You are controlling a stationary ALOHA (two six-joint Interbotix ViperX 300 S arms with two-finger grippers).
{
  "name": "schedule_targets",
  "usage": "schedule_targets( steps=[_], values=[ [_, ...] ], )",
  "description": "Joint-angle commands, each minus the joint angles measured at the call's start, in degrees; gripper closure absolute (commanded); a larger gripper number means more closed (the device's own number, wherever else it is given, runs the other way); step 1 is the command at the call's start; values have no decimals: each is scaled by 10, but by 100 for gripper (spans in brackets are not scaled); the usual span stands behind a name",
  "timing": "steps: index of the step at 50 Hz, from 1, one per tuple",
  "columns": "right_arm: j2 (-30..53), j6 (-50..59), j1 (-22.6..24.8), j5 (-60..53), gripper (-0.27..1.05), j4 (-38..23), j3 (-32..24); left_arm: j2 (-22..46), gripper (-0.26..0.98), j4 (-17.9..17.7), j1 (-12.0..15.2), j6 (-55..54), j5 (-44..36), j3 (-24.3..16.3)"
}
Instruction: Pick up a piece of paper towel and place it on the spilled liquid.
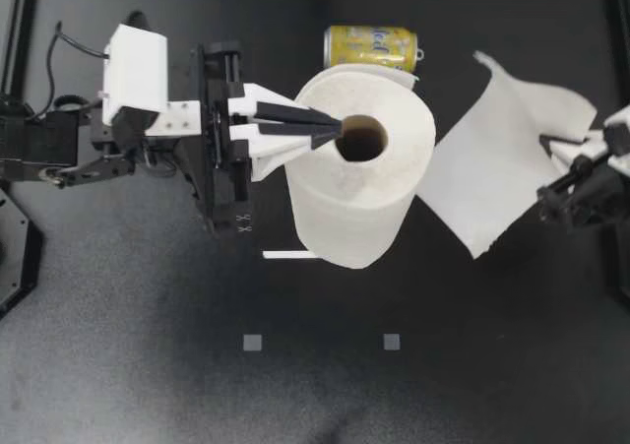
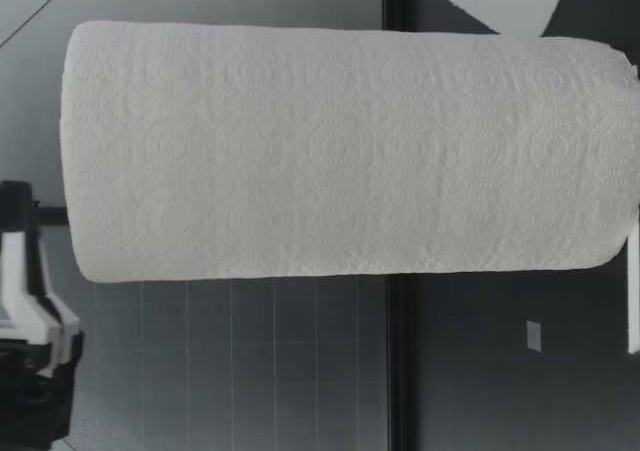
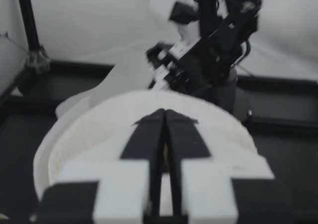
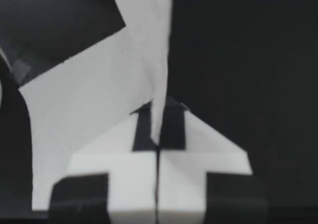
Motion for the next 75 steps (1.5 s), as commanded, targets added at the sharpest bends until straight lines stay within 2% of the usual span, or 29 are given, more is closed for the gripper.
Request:
schedule_targets(
  steps=[1,6,9,18,23,28,42,51,64,75],
  values=[
    [-23,-32,-56,-49,87,-10,-2,-18,60,2,-1,2,-18,-8],
    [-46,-105,-138,-133,87,-7,-1,-24,60,3,-1,3,-23,-7],
    [-52,-156,-204,-197,87,4,-3,-26,60,3,-1,2,-24,-6],
    [-33,-279,-361,-340,87,29,-12,-32,60,4,-4,0,-23,-3],
    [2,-330,-438,-409,87,37,-22,-35,60,4,-7,2,-24,-4],
    [46,-360,-487,-459,87,36,-35,-40,60,4,-7,2,-23,-4],
    [188,-434,-560,-521,87,35,-84,-42,60,4,-7,3,-18,-4],
    [252,-464,-581,-524,87,34,-114,-45,60,5,-7,4,-16,-3],
    [300,-485,-611,-544,87,32,-156,-45,60,6,-7,4,-14,-3],
    [349,-489,-614,-554,87,27,-203,-45,60,6,-7,4,-14,0]
  ],
)
